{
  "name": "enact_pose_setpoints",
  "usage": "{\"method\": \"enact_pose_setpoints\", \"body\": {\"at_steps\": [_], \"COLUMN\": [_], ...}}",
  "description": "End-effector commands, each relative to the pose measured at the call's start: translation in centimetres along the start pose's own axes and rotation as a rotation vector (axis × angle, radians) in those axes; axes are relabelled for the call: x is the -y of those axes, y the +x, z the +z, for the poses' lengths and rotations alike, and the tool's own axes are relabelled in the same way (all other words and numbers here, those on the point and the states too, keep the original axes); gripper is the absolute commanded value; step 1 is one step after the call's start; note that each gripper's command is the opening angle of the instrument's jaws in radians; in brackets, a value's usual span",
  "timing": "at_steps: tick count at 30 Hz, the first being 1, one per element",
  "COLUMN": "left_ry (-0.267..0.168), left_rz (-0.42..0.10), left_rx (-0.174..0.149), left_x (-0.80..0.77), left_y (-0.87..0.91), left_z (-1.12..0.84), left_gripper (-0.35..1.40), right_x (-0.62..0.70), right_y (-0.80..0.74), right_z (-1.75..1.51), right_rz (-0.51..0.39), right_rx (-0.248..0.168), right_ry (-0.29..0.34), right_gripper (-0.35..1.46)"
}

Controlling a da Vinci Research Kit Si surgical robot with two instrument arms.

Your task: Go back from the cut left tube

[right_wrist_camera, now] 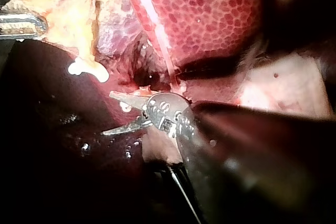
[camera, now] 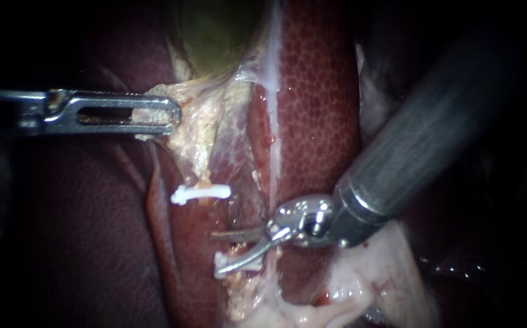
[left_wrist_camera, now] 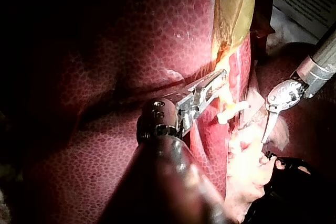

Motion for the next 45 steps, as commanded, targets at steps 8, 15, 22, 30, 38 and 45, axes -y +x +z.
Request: {"method": "enact_pose_setpoints", "body": {"at_steps": [8,15,22,30,38,45], "left_ry": [0.001,0.001,0.001,0.0,-0.007,-0.012], "left_rz": [0.0,0.0,0.0,0.002,0.006,0.012], "left_rx": [-0.001,-0.001,0.0,0.001,0.008,0.003], "left_x": [0.0,-0.01,-0.01,-0.05,-0.11,-0.16], "left_y": [0.0,0.0,0.0,0.02,0.08,0.17], "left_z": [0.0,0.0,0.01,0.05,0.25,0.54], "left_gripper": [-0.35,-0.35,-0.35,-0.35,-0.35,-0.35], "right_x": [-0.03,-0.04,0.05,0.14,0.14,0.14], "right_y": [0.09,0.22,0.38,0.47,0.48,0.51], "right_z": [-0.47,-1.07,-1.43,-1.6,-1.66,-1.72], "right_rz": [-0.074,-0.131,-0.175,-0.213,-0.235,-0.232], "right_rx": [0.0,0.011,0.015,0.003,0.015,0.03], "right_ry": [-0.059,-0.119,-0.175,-0.187,-0.247,-0.296], "right_gripper": [1.43,1.43,1.43,1.43,1.43,1.43]}}
